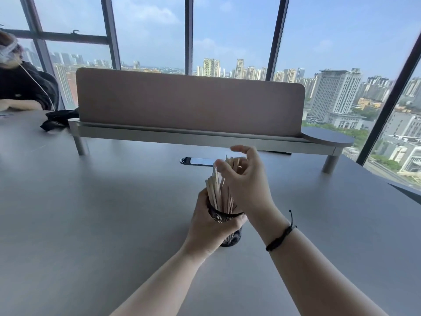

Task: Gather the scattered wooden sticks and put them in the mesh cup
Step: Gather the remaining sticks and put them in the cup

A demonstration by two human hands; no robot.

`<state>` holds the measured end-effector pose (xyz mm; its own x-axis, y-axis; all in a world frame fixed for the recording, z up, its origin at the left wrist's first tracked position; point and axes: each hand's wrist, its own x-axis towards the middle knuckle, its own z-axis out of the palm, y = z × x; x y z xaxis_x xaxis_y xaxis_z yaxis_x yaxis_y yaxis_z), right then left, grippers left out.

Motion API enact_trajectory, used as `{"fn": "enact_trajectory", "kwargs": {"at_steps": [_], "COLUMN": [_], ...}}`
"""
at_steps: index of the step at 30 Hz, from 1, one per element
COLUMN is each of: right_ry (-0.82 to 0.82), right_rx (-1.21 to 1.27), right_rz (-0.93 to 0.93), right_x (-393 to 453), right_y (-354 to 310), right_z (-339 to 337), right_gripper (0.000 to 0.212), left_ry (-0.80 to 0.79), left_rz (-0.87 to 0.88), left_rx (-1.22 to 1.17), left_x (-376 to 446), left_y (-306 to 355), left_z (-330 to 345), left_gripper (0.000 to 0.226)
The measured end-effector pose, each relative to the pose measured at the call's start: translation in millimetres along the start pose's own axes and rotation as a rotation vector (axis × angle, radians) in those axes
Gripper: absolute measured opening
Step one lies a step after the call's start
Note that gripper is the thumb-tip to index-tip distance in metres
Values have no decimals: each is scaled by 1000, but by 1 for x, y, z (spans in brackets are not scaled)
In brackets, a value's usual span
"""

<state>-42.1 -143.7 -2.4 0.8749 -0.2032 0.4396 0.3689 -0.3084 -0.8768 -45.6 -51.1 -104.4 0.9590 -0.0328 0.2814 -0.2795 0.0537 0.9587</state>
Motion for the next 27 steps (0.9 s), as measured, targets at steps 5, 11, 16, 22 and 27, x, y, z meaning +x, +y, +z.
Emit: {"fn": "enact_trajectory", "kwargs": {"at_steps": [5, 11, 16, 22, 27], "right_ry": [9, -437, -550, -498, -587], "right_rx": [-416, -813, -902, -516, -817], "right_rz": [-248, -43, -67, -87, -213], "right_x": [15, 33, 26, 34, 19], "right_y": [-12, -8, 1, -6, -3], "right_z": [-21, -16, -15, -19, -6], "right_gripper": [35, 56, 41, 47, 46], "left_ry": [6, 9, -2, 6, 20], "left_rz": [23, 18, 32, 59, 61], "left_rx": [0, -7, -3, 32, 51], "left_x": [2, 4, 1, 3, 3], "left_y": [-4, -3, -1, -3, -5], "left_z": [-1, -1, -1, -2, 0], "left_gripper": [67, 66, 68, 67, 66]}}
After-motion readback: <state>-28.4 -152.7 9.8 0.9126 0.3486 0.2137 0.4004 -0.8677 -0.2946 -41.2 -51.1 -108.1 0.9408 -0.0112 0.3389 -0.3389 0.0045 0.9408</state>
